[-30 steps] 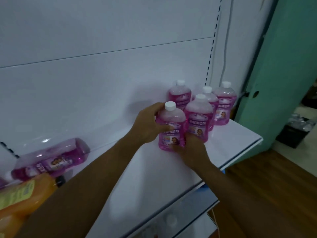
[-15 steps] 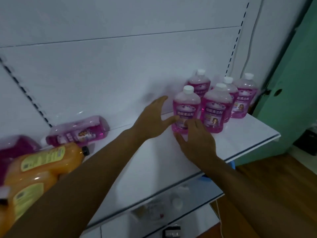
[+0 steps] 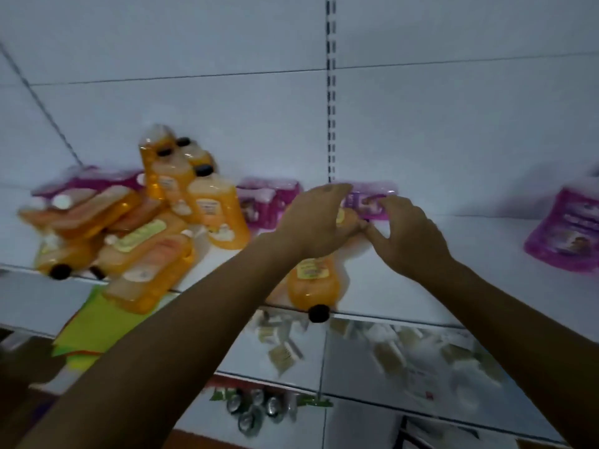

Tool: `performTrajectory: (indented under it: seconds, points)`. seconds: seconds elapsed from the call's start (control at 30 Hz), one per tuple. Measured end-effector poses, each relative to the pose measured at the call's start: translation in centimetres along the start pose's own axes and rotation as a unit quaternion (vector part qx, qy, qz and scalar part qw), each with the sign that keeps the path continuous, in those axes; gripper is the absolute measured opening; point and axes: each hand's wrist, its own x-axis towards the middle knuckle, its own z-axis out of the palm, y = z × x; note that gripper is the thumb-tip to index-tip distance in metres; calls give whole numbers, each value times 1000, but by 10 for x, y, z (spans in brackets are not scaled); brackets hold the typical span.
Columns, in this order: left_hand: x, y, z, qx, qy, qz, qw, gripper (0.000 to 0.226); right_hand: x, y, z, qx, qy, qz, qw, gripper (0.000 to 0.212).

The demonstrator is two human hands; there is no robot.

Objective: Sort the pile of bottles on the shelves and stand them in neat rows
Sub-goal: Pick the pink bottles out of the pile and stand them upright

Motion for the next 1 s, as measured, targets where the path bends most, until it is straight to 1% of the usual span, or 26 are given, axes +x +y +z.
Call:
performTrajectory:
  seconds: [0.07, 0.13, 0.3, 0.43, 0.53, 0.7, 0.83, 1.0]
  points:
    - [-22, -29, -25, 20, 19, -23, 999, 66, 11, -39, 13, 20, -14, -28, 999, 48]
    - [-45, -61, -49, 25, 34, -45, 998, 63, 20, -82, 28, 26, -24, -57, 998, 54]
    - [-111, -147, -111, 42, 74, -91, 992, 67, 30, -195, 70, 42, -12, -133, 990, 53]
    - [-167, -225, -156, 47, 93, -128, 986, 64, 40, -290, 108, 32, -14, -163, 986, 52]
    - [-200, -274, -181, 38, 101, -155, 982, 62, 47, -345, 136, 38, -24, -178, 983, 54]
    - [-234, -332, -197, 9, 96, -183, 978, 58, 62, -390, 168, 39, -67, -181, 980, 59]
    - [-240, -363, -194, -19, 109, -184, 977, 51, 81, -400, 189, 29, -83, -180, 980, 58]
    - [-230, -397, -194, -20, 111, -207, 972, 48, 115, -412, 213, 39, -89, -186, 978, 53]
